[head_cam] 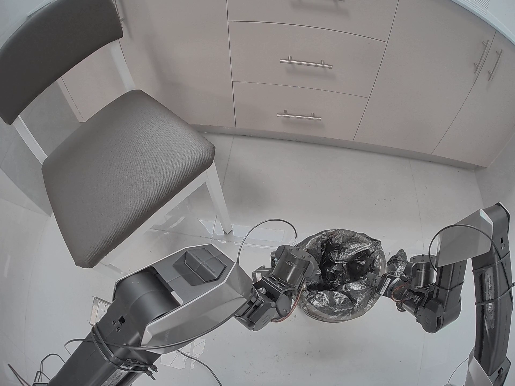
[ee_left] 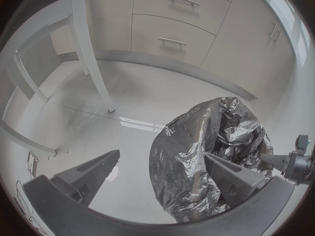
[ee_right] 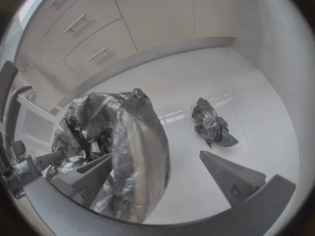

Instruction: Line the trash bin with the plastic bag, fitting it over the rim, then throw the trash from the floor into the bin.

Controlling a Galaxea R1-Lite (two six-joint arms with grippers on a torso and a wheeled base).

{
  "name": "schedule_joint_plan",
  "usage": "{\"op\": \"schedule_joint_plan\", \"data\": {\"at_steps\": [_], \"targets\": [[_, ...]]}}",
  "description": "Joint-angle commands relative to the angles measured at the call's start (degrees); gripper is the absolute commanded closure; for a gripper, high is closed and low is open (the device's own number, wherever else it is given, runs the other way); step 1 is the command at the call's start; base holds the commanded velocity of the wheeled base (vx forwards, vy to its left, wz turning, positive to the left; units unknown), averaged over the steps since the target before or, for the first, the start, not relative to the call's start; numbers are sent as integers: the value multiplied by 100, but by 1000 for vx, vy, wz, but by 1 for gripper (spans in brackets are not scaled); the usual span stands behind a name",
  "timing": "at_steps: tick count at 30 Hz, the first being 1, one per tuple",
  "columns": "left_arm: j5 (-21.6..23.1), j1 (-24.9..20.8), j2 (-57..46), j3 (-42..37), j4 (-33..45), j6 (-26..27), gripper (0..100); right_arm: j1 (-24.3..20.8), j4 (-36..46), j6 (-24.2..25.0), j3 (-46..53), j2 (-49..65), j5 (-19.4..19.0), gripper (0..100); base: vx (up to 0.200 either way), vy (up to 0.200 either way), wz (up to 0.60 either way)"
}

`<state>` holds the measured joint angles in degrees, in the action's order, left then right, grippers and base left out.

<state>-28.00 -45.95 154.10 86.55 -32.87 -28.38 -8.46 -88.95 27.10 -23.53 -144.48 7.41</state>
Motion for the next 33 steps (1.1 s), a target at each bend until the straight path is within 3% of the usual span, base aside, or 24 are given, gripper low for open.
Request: {"op": "schedule_joint_plan", "data": {"at_steps": [1,5,8,17,22,33], "targets": [[40,7,32,-16,-53,-27,0,-200,-105,-91,85,535,-12,0,0,0,0],[67,7,23,-16,-53,-54,0,-358,-105,-715,-64,983,-12,0,0,0,0],[102,7,23,-24,-80,-54,0,-402,388,-1110,-477,1124,6,0,0,0,0],[102,16,32,-33,-211,-45,0,-595,2532,-1313,-2305,913,23,0,0,0,0],[102,24,50,-24,-220,-45,0,-578,2620,-1708,-2868,570,23,0,0,0,0],[102,24,50,-24,-220,-36,0,-551,2813,-1778,-3307,201,208,0,0,0,0]]}}
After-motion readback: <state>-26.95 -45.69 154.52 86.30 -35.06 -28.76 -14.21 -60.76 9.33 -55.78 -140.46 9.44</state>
